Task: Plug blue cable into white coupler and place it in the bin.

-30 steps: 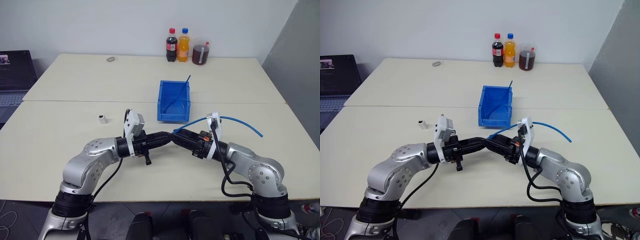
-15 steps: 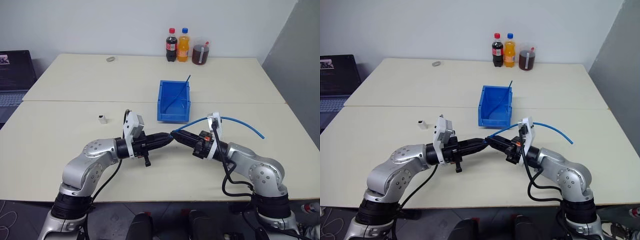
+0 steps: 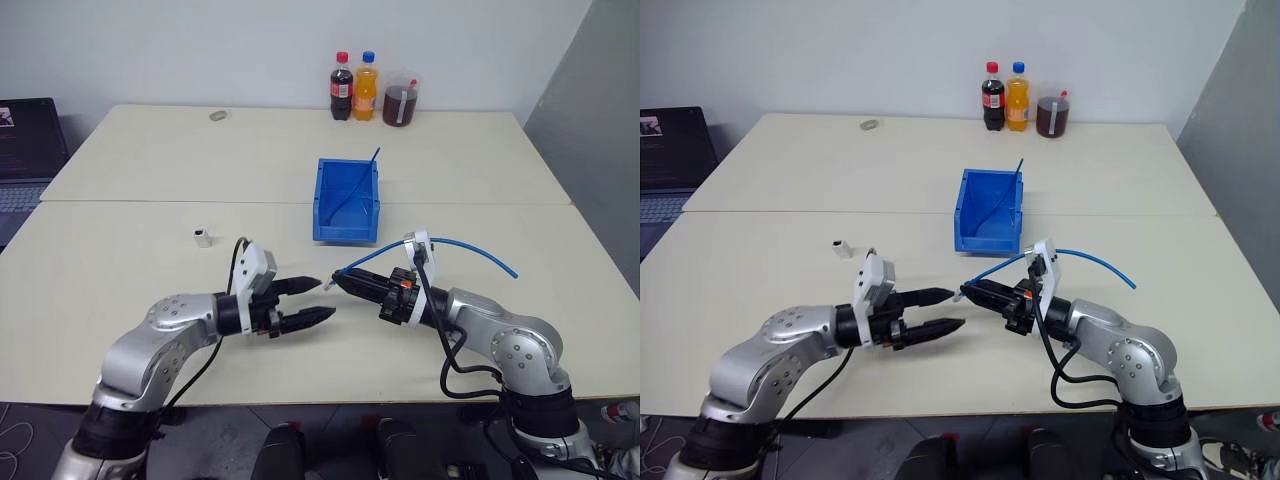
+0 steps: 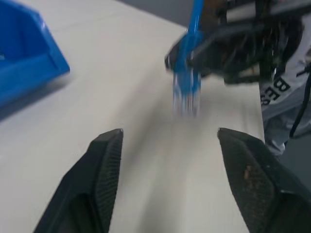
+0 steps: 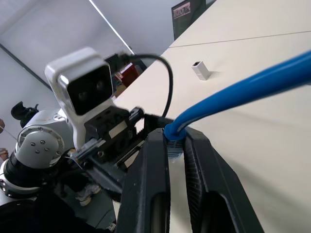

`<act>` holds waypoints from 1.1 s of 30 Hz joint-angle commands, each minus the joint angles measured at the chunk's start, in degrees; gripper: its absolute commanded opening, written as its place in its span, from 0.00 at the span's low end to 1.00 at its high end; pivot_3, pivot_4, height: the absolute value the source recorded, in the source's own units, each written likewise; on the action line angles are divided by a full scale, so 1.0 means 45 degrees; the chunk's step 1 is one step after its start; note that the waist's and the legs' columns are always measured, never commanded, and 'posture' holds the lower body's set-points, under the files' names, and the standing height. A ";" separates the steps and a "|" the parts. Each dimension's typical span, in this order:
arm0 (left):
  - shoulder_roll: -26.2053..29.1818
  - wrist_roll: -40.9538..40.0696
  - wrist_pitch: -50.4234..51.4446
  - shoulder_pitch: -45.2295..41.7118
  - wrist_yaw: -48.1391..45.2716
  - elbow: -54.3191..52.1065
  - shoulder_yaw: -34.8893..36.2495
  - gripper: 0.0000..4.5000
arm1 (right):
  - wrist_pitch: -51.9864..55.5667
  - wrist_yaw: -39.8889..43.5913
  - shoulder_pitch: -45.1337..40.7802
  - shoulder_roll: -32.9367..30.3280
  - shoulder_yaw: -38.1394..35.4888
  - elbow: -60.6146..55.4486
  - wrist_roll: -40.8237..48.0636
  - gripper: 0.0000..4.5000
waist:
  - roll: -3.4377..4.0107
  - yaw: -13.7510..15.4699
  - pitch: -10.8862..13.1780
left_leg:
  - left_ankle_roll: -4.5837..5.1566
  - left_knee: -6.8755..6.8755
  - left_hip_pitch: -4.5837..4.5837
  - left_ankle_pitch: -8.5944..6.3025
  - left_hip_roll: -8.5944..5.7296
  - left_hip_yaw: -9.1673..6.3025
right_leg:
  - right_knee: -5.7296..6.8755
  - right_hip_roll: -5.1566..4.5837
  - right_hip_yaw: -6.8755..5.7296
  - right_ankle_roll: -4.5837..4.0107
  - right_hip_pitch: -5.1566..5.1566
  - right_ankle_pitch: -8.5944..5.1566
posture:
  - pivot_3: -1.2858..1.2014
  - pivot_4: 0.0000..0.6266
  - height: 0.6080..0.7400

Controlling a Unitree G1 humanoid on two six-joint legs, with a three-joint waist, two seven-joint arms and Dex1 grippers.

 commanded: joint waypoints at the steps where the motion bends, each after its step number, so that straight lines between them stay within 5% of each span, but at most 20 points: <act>1: 0.0446 0.0651 -0.0822 0.0973 0.0347 -0.0244 0.0831 0.96 | -0.0453 0.0280 -0.0153 -0.0095 -0.0090 -0.0238 -0.0113 0.03 | 0.0004 0.0001 0.0002 | 0.0000 0.0000 0.0000 0.0000 0.0004 0.0001 | -0.0004 0.0000 0.0001 -0.0001 0.0000 -0.0001 | 0.52 0.24 1.00; 14: -0.2238 0.4491 -0.1340 0.0895 0.7859 0.2037 0.2555 1.00 | -0.1072 0.0744 -0.0444 -0.0546 -0.0107 0.0207 -0.0816 0.03 | -0.0004 0.0077 -0.0002 | 0.0000 0.0007 -0.0005 0.0000 -0.0003 0.0004 | -0.0004 -0.0010 0.0003 0.0009 0.0002 0.0007 | 0.52 0.24 1.00; 24: -0.2241 0.4670 0.0690 -0.2468 0.9513 0.4731 0.3301 1.00 | -0.1125 0.0734 -0.0623 -0.0523 -0.0095 0.0295 -0.0999 0.03 | -0.0014 0.0067 -0.0008 | -0.0001 0.0017 -0.0010 0.0000 -0.0010 -0.0002 | 0.0005 -0.0004 -0.0007 0.0018 0.0004 0.0013 | 0.52 0.24 1.00; 33: -0.1813 0.4820 0.0724 -0.4551 0.8775 0.7344 0.3021 1.00 | -0.1153 0.0591 -0.0597 -0.0487 -0.0137 0.0198 -0.1022 0.03 | -0.0016 0.0068 -0.0008 | -0.0002 0.0018 -0.0016 0.0001 -0.0011 -0.0006 | 0.0011 -0.0005 -0.0015 -0.0041 0.0002 0.0049 | 0.52 0.24 1.00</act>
